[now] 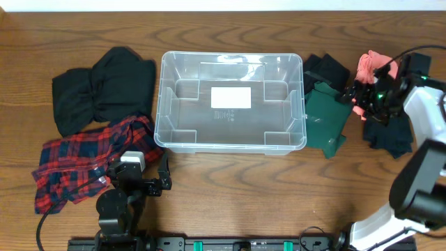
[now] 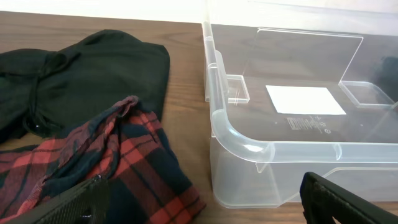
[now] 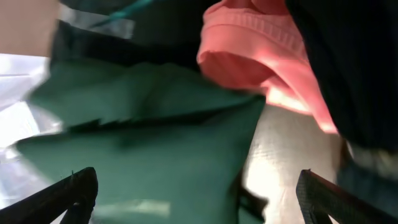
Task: Pack container
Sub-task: 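Reach the right gripper to the dark green cloth and grasp it, then carry the green cloth with the right gripper into the bin and release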
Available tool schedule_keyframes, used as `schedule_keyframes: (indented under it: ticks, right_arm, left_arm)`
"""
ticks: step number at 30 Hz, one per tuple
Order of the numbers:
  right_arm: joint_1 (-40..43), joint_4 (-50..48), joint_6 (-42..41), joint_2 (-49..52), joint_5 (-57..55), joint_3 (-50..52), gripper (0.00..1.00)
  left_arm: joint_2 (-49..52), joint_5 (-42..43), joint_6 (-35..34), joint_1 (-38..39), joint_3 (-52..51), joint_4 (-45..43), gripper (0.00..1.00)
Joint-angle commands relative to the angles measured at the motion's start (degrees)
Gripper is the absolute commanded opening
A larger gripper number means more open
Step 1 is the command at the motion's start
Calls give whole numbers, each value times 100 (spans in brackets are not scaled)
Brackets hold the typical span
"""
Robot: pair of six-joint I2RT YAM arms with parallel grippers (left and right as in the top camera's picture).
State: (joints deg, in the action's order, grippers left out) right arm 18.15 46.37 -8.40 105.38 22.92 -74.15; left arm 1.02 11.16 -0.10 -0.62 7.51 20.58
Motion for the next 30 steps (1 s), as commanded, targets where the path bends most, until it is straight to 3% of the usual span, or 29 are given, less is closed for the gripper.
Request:
schedule_keyframes:
  ticks: [1,11,14,15,17,19,27,30]
  right_arm:
    - [-125,-125,612,330,339,120,99]
    - [-411,-1333,717,564,953,986,95]
    - [-579,-1554,581,564,944,1182,80]
    - [-623,-1569,568,564,944,1209,72]
    - [-682,-1515,566,542,949,1202,43]
    - [-699,-1410,509,411,951,1182,30]
    - [-782,-765,229,-1788,951,929,13]
    - [-1040,-717,-57,-2885,949,728,12]
  left_arm:
    - [-2,-28,50,17,-118,31,98]
    - [-2,-28,50,17,-118,31,98]
    - [-2,-28,50,17,-118,31,98]
    - [-2,-28,50,17,-118,31,98]
    - [-2,-28,50,17,-118,31,98]
    - [-2,-28,50,17,-118,31,98]
    - [-2,-28,50,17,-118,31,98]
    - [-2,-28,50,17,-118,31,98]
